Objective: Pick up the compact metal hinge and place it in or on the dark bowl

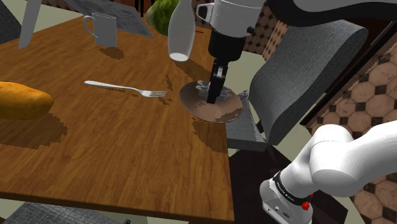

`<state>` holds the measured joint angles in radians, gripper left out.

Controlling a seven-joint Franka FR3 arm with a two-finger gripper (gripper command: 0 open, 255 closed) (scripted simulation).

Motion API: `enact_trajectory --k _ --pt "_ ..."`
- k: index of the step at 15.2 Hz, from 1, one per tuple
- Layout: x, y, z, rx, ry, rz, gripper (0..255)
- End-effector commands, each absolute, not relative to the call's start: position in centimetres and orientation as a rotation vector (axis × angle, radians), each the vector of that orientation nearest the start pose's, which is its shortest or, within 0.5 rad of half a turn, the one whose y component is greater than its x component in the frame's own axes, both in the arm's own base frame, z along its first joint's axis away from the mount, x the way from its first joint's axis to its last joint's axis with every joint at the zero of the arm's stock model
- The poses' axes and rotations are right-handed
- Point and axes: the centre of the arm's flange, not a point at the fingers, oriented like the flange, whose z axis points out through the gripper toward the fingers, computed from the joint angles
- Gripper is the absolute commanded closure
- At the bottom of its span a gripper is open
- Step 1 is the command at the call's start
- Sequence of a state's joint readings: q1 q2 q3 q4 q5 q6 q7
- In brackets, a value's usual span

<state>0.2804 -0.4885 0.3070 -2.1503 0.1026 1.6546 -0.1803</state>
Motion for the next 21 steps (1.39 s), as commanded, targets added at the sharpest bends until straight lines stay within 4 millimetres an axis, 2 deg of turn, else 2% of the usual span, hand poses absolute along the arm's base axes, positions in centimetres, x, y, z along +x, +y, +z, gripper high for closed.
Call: enact_trajectory --k 1,8,9,14,18,21 --pt "32.2 25.2 57.0 -2.980 -1.125 0.028 255" --pt "32.2 25.2 57.0 -2.980 -1.125 0.028 255" --pt "32.2 25.2 57.0 -2.980 -1.125 0.028 0" --pt "32.2 25.2 57.0 -2.980 -1.125 0.028 0" --pt "32.2 25.5 62.0 -2.980 -1.125 0.028 0" --pt "32.2 25.5 62.0 -2.980 -1.125 0.028 0"
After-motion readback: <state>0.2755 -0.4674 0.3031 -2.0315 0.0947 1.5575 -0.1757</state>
